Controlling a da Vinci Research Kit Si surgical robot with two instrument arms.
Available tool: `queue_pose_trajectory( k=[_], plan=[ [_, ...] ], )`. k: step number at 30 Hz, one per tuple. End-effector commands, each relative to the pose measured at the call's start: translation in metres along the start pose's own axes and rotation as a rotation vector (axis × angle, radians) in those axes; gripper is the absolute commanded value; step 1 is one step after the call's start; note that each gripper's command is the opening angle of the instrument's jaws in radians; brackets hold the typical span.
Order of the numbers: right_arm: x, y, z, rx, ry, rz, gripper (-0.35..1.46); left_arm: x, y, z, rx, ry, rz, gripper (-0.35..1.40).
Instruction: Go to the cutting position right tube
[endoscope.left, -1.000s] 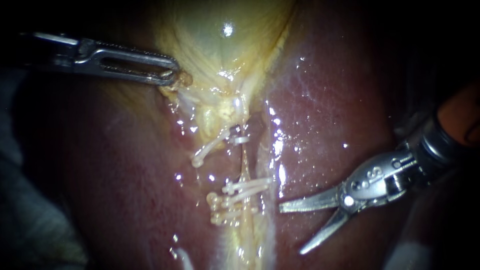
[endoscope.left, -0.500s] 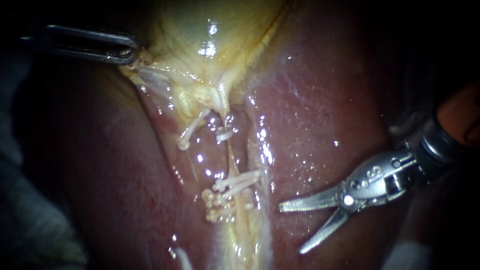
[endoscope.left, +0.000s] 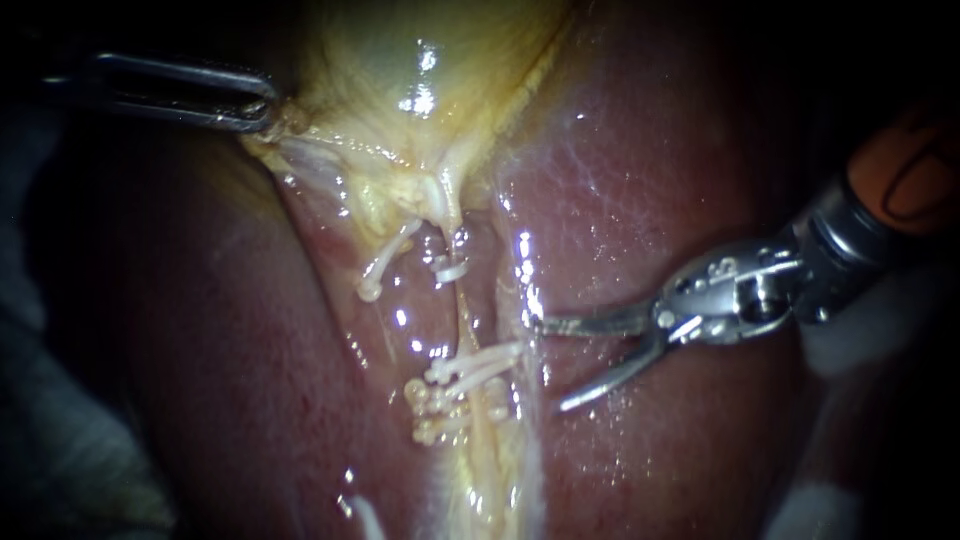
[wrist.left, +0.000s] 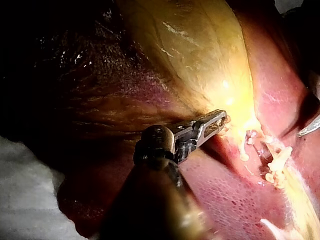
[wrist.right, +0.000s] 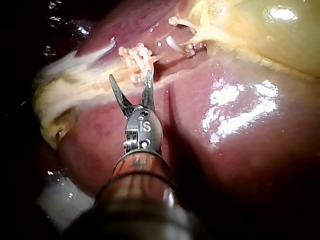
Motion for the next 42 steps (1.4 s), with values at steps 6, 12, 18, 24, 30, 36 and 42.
queue_pose_trajectory(
  k=[6,12,18,24,30,36,42],
  plan=[
    [-0.0006,0.0026,0.0008,-0.008,-0.001,0.048,1.40,0.0000,0.0001,0.0001,0.001,0.001,0.000,-0.35],
    [-0.0017,0.0042,0.0027,-0.001,-0.009,0.089,1.40,-0.0001,0.0002,0.0002,0.002,0.001,-0.001,-0.35],
    [-0.0021,0.0052,0.0052,0.005,-0.019,0.110,1.40,-0.0001,0.0003,0.0002,0.003,0.002,-0.001,-0.35],
    [-0.0021,0.0059,0.0077,0.025,-0.033,0.120,1.40,-0.0002,0.0003,0.0003,0.006,0.004,0.000,-0.35],
    [-0.0016,0.0065,0.0098,0.043,0.016,0.114,1.42,-0.0002,0.0003,0.0004,0.006,0.005,-0.001,-0.35],
    [-0.0006,0.0069,0.0109,0.074,0.096,0.114,1.44,-0.0002,0.0003,0.0004,0.006,0.005,-0.001,-0.35],
    [0.0000,0.0072,0.0116,0.097,0.150,0.112,1.42,-0.0002,0.0004,0.0005,0.007,0.005,-0.001,-0.35]
  ],
)
